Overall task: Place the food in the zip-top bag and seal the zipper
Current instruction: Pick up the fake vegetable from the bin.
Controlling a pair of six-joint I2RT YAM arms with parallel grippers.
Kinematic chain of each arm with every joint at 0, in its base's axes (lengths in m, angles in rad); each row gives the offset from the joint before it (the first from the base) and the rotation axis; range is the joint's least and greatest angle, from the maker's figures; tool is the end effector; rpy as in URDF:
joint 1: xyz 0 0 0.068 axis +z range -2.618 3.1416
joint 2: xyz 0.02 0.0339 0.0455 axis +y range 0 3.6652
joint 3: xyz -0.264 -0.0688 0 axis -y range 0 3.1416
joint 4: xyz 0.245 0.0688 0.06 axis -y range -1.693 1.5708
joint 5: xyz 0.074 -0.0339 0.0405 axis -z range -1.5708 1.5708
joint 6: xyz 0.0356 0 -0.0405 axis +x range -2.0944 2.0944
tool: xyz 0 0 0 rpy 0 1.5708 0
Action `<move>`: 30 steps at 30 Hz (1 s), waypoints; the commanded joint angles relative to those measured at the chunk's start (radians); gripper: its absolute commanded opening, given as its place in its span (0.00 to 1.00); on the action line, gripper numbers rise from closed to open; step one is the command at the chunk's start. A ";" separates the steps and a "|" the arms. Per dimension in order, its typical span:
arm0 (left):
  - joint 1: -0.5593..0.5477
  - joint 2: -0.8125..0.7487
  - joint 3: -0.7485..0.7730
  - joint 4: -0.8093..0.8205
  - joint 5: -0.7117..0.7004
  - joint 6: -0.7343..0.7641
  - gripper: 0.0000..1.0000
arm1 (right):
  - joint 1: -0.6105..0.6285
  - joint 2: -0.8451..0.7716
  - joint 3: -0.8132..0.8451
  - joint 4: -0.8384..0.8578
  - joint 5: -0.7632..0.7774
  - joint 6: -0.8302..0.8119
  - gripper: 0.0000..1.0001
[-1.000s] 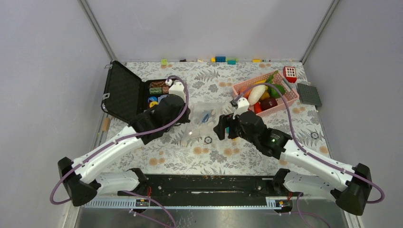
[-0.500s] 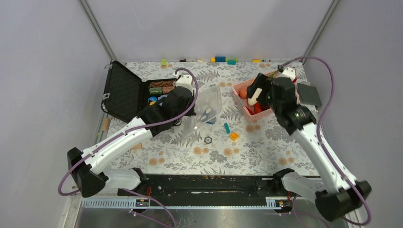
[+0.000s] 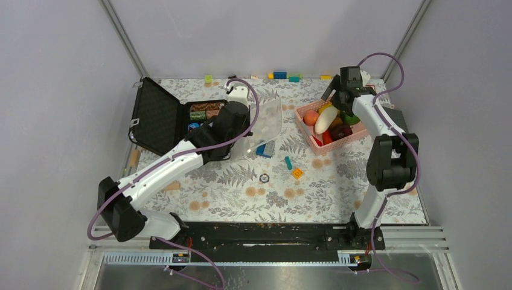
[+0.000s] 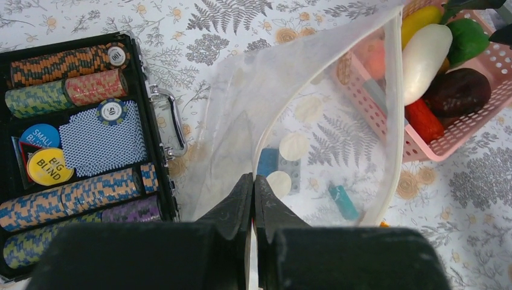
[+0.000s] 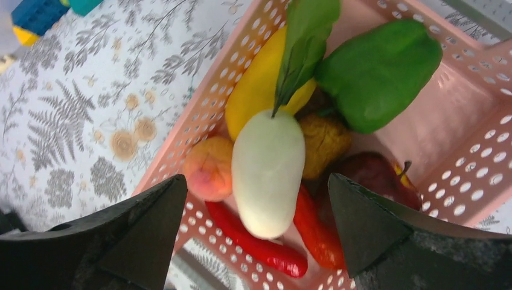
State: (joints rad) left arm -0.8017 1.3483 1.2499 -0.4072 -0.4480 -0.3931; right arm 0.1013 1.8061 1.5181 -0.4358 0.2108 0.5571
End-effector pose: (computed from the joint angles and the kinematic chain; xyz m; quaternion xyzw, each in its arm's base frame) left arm 0.2227 -0.2079 0.3553 0.0600 0.8454 -0.1203 0.5170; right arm 0.4137 0.0346 0.2861 0.2469 0.8734 0.0414 0.4177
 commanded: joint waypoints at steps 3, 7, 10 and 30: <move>0.042 0.031 0.061 0.099 0.068 -0.008 0.00 | -0.032 0.090 0.072 0.066 -0.025 0.025 0.92; 0.057 0.048 0.071 0.087 0.085 -0.028 0.00 | -0.032 0.130 0.060 0.089 0.001 0.033 0.91; 0.063 0.050 0.064 0.088 0.089 -0.031 0.00 | -0.031 0.149 0.026 0.158 -0.039 0.038 0.87; 0.064 0.031 0.054 0.056 0.126 -0.057 0.00 | -0.031 0.060 -0.136 0.282 -0.044 -0.005 0.34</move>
State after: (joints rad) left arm -0.7414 1.3968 1.2747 -0.3717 -0.3466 -0.4252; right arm 0.0654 1.9724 1.4250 -0.1921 0.1585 0.5922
